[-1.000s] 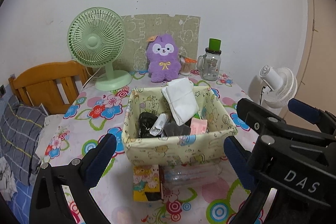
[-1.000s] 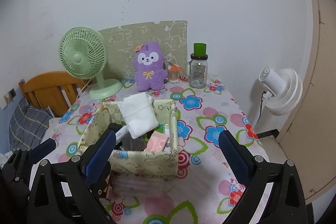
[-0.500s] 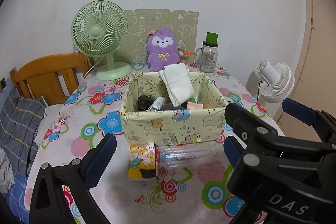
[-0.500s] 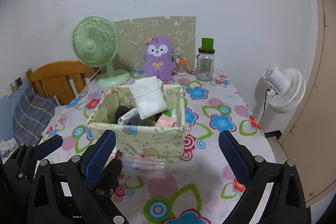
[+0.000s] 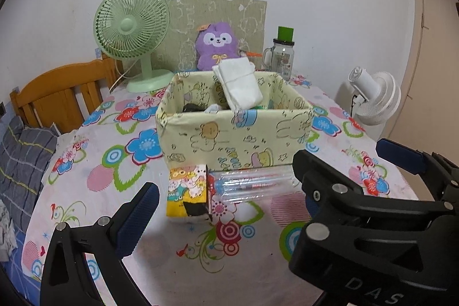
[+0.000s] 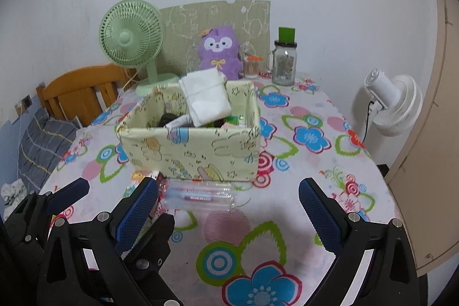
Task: Organize soft objects
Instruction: 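Move the left gripper to the yellow tissue pack while the right approaches the clear pen bag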
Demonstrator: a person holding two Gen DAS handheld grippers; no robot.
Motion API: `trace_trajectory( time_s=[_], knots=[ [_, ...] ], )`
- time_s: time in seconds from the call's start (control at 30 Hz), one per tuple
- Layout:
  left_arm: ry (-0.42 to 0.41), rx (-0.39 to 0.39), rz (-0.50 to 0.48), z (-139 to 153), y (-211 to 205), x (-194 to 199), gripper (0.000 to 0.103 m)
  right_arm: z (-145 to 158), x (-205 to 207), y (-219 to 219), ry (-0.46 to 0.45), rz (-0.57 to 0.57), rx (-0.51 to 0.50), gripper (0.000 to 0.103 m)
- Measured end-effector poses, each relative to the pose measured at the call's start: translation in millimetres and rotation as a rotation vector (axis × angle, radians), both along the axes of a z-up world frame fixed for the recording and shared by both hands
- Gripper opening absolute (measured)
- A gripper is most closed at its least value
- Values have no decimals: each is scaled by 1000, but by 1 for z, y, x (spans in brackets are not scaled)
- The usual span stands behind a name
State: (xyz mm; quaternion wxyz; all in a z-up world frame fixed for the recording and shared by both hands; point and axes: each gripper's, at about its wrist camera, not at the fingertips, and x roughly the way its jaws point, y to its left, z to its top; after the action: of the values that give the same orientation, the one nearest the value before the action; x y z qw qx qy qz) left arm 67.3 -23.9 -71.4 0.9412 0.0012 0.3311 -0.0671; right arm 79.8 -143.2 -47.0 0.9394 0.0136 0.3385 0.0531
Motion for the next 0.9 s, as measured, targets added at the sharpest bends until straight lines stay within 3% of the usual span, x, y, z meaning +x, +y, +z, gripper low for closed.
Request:
trace_trajectory(
  time_s=[0.17,0.57,0.9],
  knots=[
    [43,-23,16,-8,4,3,101,-11,1,2,32,-11,34,100],
    [104,21,-1,-38,11,18,96,-45,17,14,109,-28,26,100],
    [174,40,30,-58,21,43,78,-66,40,20,177,-30,36,100]
  ],
)
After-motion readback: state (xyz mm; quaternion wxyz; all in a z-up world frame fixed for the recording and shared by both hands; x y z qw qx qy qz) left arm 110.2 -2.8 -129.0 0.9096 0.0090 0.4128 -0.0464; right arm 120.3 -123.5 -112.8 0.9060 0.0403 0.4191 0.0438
